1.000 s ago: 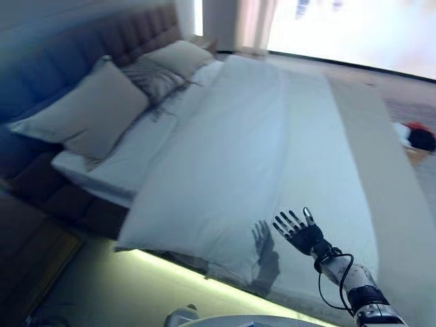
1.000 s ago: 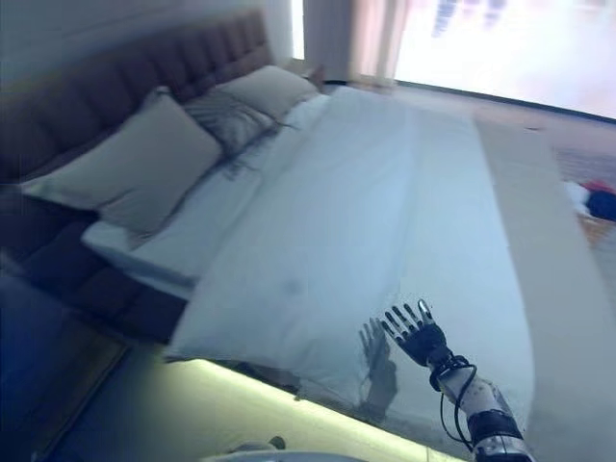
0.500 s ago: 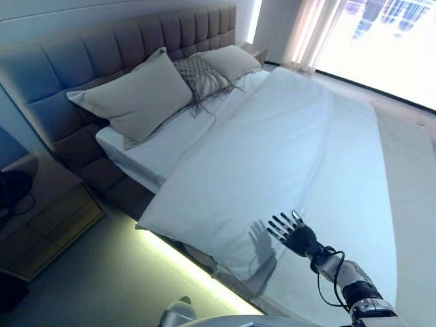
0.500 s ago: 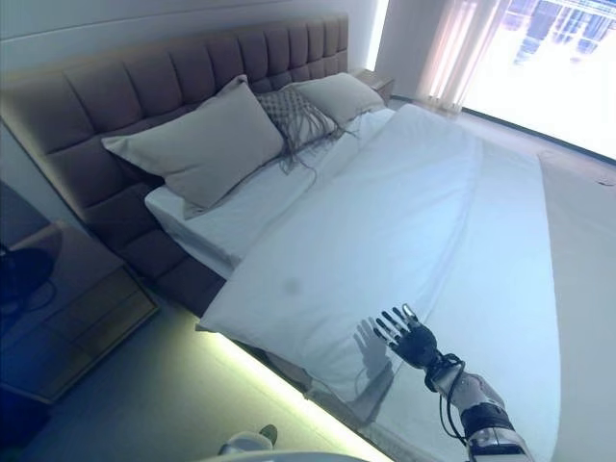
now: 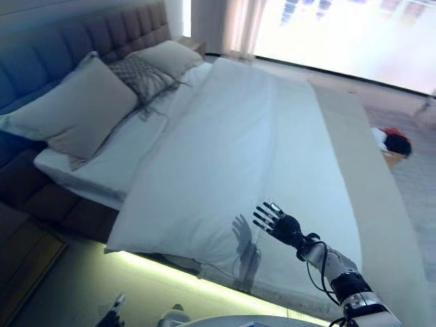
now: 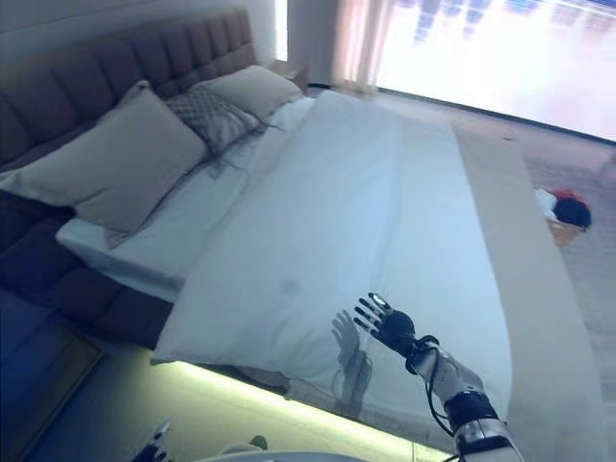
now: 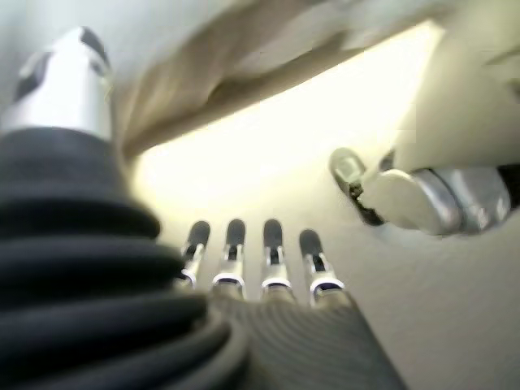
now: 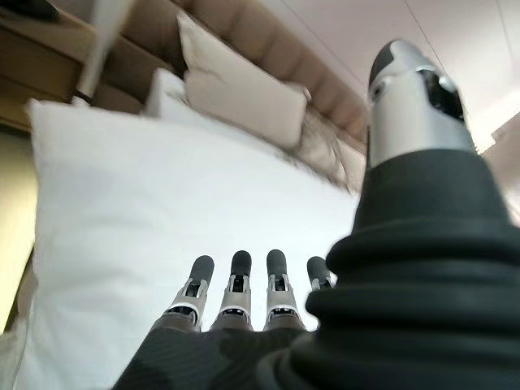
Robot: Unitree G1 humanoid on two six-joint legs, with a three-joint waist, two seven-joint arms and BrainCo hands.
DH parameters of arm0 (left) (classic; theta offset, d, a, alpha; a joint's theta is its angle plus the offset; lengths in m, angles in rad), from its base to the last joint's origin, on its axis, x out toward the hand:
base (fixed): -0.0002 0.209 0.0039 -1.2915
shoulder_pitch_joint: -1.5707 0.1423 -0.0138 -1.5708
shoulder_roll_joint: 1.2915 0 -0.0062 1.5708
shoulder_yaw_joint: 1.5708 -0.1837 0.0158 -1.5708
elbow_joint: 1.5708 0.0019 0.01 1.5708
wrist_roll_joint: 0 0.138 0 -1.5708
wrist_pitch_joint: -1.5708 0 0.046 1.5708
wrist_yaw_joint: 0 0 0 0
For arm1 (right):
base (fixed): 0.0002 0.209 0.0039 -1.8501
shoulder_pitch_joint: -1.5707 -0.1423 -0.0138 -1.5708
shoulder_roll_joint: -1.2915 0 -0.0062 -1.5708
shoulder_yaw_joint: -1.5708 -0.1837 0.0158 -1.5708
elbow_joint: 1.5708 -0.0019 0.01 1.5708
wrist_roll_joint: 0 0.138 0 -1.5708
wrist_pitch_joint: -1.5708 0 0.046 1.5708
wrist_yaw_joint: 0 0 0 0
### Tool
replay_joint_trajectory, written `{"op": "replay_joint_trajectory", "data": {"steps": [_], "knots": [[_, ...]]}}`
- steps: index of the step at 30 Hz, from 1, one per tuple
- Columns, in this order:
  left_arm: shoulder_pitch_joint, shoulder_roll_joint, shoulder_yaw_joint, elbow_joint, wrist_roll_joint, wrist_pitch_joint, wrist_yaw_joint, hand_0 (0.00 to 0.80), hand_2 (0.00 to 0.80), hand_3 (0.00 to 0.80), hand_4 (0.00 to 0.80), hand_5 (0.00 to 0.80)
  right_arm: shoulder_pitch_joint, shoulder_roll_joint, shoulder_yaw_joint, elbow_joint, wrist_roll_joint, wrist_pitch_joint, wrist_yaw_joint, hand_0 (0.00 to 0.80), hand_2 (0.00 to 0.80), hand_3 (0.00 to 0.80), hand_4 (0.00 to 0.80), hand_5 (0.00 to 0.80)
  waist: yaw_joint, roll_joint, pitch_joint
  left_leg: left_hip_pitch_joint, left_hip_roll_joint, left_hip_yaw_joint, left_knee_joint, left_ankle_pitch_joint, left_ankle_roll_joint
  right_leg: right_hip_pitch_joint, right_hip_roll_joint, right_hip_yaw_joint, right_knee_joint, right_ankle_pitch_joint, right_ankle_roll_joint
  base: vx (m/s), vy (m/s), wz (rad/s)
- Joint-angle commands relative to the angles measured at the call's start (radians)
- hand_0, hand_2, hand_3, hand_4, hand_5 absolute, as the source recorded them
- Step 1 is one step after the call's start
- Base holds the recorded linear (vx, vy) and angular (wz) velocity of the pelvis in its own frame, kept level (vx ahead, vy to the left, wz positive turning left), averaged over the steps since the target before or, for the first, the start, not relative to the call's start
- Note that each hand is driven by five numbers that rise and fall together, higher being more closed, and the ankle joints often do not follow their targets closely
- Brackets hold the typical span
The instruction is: Make the bed neatly
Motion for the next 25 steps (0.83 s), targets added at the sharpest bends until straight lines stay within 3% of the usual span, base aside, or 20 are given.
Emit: {"op": "replay_joint_trajectory", "data": {"steps": [1,7,11,16,19,25], "knots": [[-0.070,-0.003,-0.083,0.041,0.157,-0.015,0.003,0.000,0.000,0.000,0.000,0.000,-0.046,-0.007,0.015,0.046,-0.040,-0.059,-0.006,0.000,0.000,0.000,0.000,0.000,-0.018,0.018,0.000,0.007,-0.022,0.054,0.001,-0.063,0.045,-0.048,-0.041,0.007,-0.002,0.060,0.052,0.013,-0.038,-0.46],[-0.088,-0.007,-0.201,0.039,0.290,0.039,-0.023,0.000,0.000,0.000,0.000,0.000,0.041,0.011,-0.005,0.221,-0.062,-0.139,0.002,0.000,0.000,0.000,0.000,0.000,-0.076,0.029,0.010,0.041,-0.014,0.104,0.001,-0.080,0.048,-0.054,-0.019,0.070,-0.002,0.058,0.045,0.020,-0.039,-0.33],[-0.110,-0.035,-0.249,0.041,0.293,0.078,-0.050,0.000,0.000,0.000,0.000,0.000,0.083,0.052,-0.034,0.389,-0.027,-0.190,0.008,0.000,0.000,0.000,0.000,0.000,-0.108,0.036,0.007,0.052,-0.013,0.117,0.001,-0.083,0.052,-0.054,-0.007,0.103,-0.002,0.059,0.041,0.031,-0.026,-0.26],[-0.119,-0.092,-0.258,0.062,0.256,0.085,-0.047,0.000,0.000,0.000,0.000,0.000,0.127,0.108,-0.094,0.621,0.028,-0.226,0.000,0.000,0.000,0.000,0.000,0.000,-0.135,0.047,0.004,0.066,-0.011,0.128,0.001,-0.088,0.057,-0.046,0.006,0.129,-0.002,0.056,0.031,0.045,0.000,-0.08],[-0.112,-0.125,-0.254,0.072,0.247,0.085,-0.038,0.000,0.000,0.000,0.000,0.000,0.147,0.127,-0.134,0.690,0.049,-0.233,-0.084,0.000,0.000,0.000,0.000,0.000,-0.145,0.053,0.006,0.070,-0.011,0.127,0.001,-0.092,0.058,-0.044,0.014,0.143,-0.002,0.053,0.026,0.032,0.006,-0.07],[-0.095,-0.135,-0.216,0.085,0.216,0.097,-0.022,0.000,0.000,0.000,0.000,0.000,0.162,0.128,-0.120,0.726,-0.180,-0.208,-0.081,0.000,0.000,0.000,0.000,0.000,-0.149,0.060,0.016,0.082,-0.012,0.120,0.001,-0.097,0.057,-0.032,0.021,0.156,-0.002,0.046,0.016,0.021,0.001,-0.11]]}}
